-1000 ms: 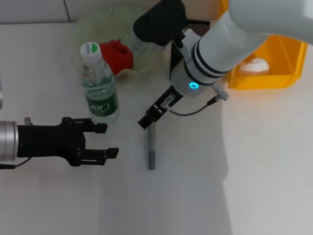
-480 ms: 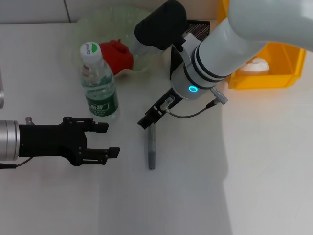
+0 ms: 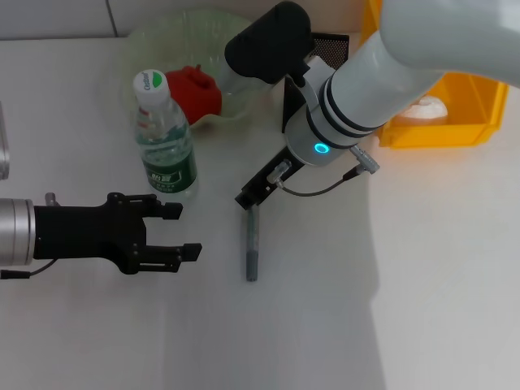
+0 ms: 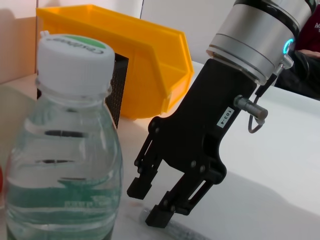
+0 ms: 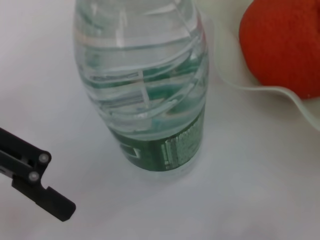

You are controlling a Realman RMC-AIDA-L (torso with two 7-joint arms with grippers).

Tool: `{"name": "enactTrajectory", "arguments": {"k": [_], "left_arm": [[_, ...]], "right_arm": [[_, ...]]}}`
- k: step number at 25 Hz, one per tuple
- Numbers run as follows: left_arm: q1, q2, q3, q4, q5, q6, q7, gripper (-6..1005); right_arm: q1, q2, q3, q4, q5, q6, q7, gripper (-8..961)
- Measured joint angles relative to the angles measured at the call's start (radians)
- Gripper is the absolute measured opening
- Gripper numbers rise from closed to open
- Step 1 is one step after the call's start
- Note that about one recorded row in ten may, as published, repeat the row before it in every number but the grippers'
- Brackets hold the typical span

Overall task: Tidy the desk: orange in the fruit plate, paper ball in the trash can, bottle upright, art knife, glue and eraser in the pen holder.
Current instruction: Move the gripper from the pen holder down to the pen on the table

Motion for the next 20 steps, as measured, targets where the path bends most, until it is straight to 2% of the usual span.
{"name": "enactTrajectory", "arguments": {"k": [20], "left_arm": [[-0.002, -0.004, 0.000, 0.000, 0.000, -0.012, 0.002, 770]], "right_arm": [[0.000, 0.000, -0.001, 0.008, 0.000, 0.001, 0.000, 403]]}}
